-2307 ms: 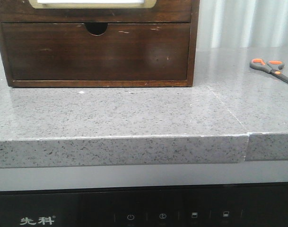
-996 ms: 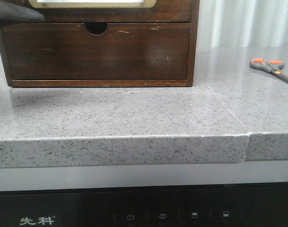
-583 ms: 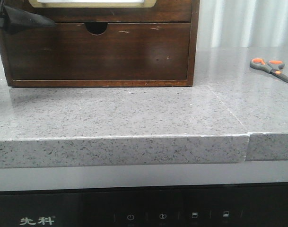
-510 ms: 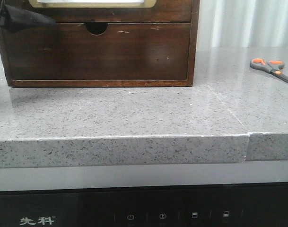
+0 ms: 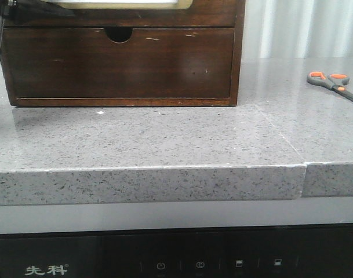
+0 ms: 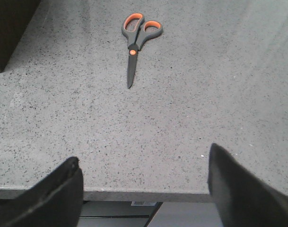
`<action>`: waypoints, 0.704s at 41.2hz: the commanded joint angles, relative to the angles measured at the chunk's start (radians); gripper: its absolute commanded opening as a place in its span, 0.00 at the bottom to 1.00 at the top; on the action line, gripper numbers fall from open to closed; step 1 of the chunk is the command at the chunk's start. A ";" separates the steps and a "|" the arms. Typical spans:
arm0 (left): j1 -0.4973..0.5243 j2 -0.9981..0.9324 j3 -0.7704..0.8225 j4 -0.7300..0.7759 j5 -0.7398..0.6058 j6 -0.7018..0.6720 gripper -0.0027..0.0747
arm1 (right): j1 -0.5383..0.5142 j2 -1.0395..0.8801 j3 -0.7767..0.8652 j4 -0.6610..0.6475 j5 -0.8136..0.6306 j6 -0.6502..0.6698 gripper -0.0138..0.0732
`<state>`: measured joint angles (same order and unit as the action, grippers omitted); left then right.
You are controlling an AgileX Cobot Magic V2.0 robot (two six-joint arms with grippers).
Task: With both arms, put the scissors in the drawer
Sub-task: 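Reach the left gripper to the white drawer handle and grasp it, then pull the drawer open toward the robot with the left gripper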
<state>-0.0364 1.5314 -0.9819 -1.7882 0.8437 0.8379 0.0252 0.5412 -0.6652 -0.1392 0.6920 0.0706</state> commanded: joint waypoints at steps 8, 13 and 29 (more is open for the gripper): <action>-0.008 -0.126 0.070 -0.072 0.142 0.059 0.21 | -0.007 0.010 -0.033 -0.021 -0.065 0.000 0.76; -0.008 -0.218 0.162 -0.072 0.166 0.076 0.21 | -0.007 0.010 -0.033 -0.021 -0.065 0.000 0.76; -0.008 -0.545 0.450 -0.072 0.201 0.095 0.21 | -0.007 0.010 -0.033 -0.021 -0.065 0.000 0.76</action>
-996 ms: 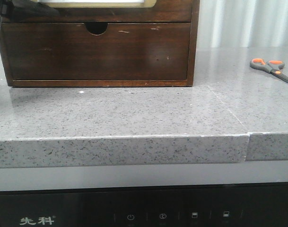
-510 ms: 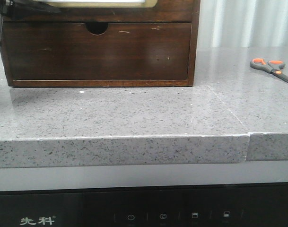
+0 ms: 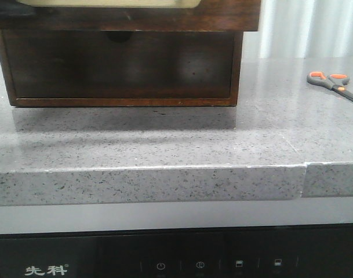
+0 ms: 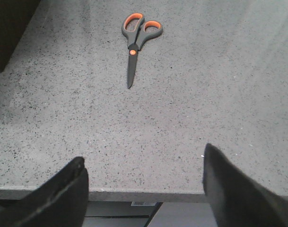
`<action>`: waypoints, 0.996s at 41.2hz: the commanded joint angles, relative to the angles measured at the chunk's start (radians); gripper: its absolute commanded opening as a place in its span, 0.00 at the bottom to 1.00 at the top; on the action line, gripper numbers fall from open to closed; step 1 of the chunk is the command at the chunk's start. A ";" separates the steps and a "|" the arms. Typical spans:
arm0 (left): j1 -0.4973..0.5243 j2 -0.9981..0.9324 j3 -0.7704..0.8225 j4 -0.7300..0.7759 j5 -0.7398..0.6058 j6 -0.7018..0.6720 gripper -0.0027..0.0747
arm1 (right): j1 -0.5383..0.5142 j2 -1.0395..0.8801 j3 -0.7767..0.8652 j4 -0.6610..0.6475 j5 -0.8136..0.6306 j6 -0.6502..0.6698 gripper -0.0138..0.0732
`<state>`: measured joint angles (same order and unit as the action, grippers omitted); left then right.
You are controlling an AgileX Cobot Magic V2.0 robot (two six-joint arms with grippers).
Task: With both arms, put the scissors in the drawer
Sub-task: 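Pull the drawer open toward the robot with the left gripper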
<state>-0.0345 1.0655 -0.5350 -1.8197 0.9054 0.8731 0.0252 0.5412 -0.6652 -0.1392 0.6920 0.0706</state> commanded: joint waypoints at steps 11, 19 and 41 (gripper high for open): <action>-0.009 -0.144 0.040 -0.035 0.091 0.060 0.21 | -0.007 0.010 -0.033 -0.021 -0.065 0.000 0.76; -0.009 -0.144 0.040 -0.033 0.070 0.060 0.27 | -0.007 0.010 -0.033 -0.021 -0.065 0.000 0.76; -0.009 -0.144 0.049 0.025 0.024 0.060 0.69 | -0.007 0.010 -0.033 -0.021 -0.065 0.000 0.76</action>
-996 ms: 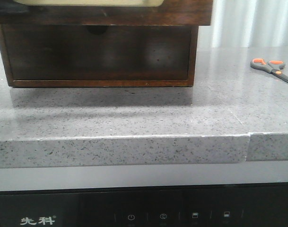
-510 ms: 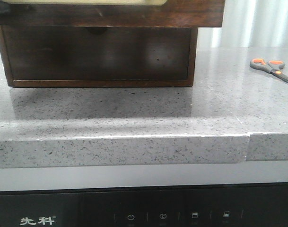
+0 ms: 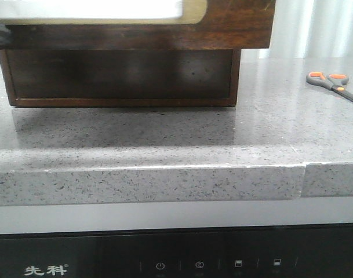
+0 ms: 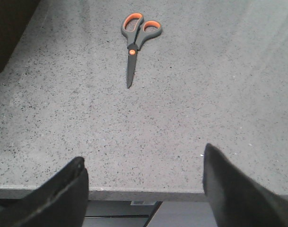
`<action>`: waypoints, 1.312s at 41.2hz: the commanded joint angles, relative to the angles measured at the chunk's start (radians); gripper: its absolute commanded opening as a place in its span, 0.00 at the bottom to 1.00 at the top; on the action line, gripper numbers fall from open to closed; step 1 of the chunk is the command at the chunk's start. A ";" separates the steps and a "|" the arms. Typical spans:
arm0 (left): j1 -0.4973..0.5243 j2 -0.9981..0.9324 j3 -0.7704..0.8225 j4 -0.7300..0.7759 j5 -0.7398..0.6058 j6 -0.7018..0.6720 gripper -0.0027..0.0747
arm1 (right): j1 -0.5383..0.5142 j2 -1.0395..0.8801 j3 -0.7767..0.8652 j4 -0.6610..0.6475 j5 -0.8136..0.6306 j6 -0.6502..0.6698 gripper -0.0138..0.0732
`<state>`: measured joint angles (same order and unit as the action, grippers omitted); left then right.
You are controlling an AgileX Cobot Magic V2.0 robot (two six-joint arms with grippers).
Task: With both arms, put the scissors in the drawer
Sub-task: 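Pull the drawer open toward the robot with the left gripper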
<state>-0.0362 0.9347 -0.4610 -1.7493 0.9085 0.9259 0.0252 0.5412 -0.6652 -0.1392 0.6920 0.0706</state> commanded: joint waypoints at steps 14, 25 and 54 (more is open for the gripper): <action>-0.008 -0.043 0.042 0.068 0.023 0.003 0.69 | -0.007 0.010 -0.033 -0.021 -0.065 0.000 0.76; -0.006 -0.204 0.035 0.197 0.031 -0.097 0.68 | -0.007 0.010 -0.033 -0.021 -0.065 0.000 0.76; -0.116 -0.264 -0.435 1.433 -0.057 -0.621 0.68 | -0.007 0.010 -0.033 -0.021 -0.065 0.000 0.76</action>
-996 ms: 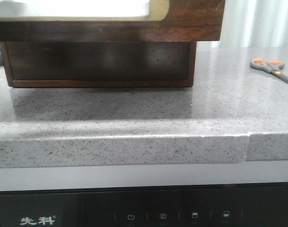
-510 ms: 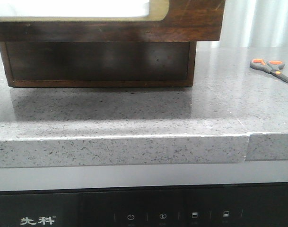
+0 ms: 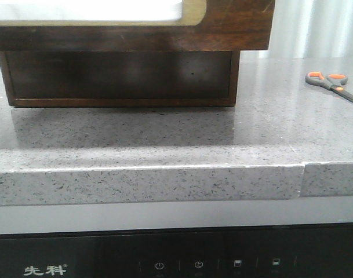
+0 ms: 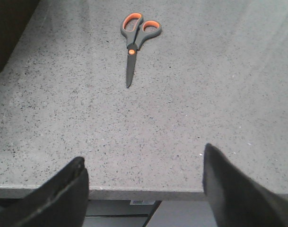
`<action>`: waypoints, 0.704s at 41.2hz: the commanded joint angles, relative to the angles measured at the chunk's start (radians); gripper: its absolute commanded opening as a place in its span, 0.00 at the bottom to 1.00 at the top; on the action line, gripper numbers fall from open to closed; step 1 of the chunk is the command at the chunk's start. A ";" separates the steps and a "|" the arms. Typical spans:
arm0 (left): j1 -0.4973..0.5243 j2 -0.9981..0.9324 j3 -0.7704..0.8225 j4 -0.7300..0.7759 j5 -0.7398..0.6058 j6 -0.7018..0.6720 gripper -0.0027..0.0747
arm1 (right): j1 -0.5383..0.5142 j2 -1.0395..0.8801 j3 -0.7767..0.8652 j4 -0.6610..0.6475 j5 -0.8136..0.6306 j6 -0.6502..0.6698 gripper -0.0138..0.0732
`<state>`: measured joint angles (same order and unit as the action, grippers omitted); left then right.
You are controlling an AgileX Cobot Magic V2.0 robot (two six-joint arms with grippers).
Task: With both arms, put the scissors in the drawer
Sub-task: 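Pull the drawer open toward the robot with the left gripper, then lower the right gripper onto the scissors and grasp them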
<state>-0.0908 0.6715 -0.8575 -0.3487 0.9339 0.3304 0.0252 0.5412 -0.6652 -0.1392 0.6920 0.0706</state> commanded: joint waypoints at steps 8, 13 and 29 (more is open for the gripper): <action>-0.346 -0.001 -0.038 0.230 -0.128 -0.039 0.68 | -0.007 0.010 -0.033 -0.021 -0.065 0.000 0.76; -0.422 -0.001 -0.038 0.272 -0.168 -0.190 0.68 | -0.007 0.010 -0.033 -0.021 -0.065 0.000 0.76; -0.425 -0.001 -0.038 0.270 -0.184 -0.237 0.68 | -0.007 0.010 -0.033 -0.022 -0.119 0.000 0.76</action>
<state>-0.5096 0.6715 -0.8615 -0.0741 0.8290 0.1054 0.0252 0.5412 -0.6652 -0.1392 0.6807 0.0706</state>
